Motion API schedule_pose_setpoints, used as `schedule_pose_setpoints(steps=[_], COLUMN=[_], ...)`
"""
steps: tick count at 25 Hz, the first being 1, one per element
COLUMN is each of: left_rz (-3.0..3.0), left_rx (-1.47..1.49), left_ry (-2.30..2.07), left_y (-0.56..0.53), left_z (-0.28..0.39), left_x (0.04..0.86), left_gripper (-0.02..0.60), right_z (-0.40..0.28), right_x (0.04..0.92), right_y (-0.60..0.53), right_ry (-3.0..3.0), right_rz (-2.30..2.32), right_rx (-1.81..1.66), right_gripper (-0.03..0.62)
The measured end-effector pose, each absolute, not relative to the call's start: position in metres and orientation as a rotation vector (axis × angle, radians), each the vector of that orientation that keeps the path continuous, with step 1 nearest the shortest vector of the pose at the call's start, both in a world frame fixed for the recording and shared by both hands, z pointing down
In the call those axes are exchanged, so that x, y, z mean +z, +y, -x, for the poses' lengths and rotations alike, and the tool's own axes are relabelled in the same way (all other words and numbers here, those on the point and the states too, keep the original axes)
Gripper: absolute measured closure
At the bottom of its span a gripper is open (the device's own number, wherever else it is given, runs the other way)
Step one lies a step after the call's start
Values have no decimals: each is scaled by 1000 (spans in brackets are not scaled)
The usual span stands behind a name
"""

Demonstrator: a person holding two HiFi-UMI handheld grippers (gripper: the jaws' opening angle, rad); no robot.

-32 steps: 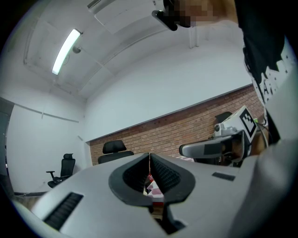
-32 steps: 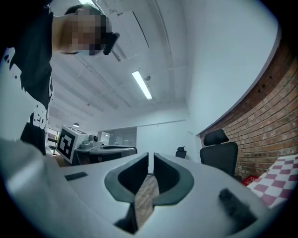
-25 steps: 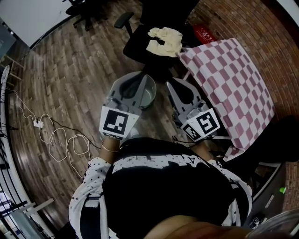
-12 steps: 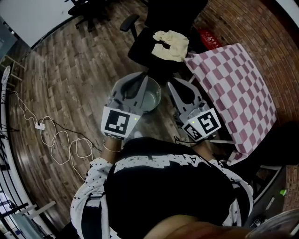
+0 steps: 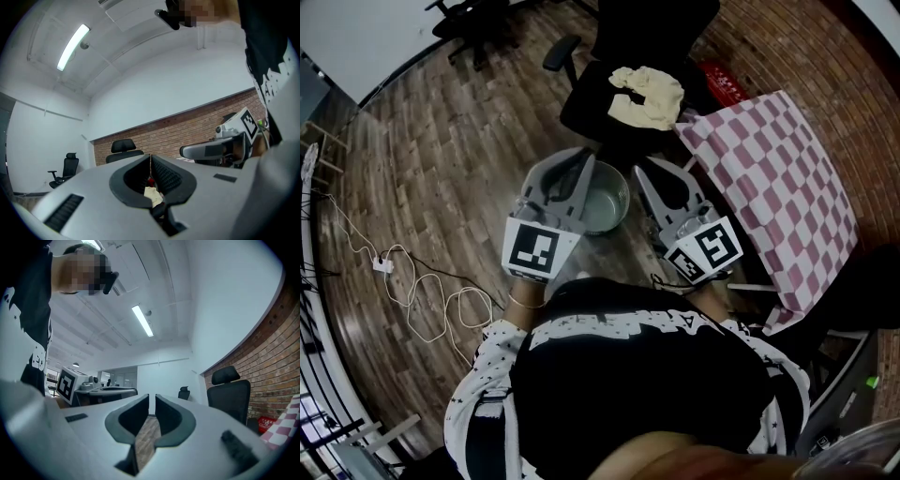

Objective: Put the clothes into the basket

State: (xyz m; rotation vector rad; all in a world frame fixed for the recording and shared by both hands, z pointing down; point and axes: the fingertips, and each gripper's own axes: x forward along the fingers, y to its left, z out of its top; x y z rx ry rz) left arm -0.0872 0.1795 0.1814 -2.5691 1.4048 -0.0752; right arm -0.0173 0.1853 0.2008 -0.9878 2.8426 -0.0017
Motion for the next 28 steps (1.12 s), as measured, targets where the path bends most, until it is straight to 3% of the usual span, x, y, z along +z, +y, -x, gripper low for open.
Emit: schedule_pose_setpoints(steps=[28], left_rz=[2704], left_rx=[-59], left_ry=[1317], left_y=[118], left_z=[130], left_x=[204], left_gripper=[566], right_z=[48], right_x=[221], right_y=[134], right_ry=[2820], right_rz=[1208], right_rx=[-17], right_gripper=[560])
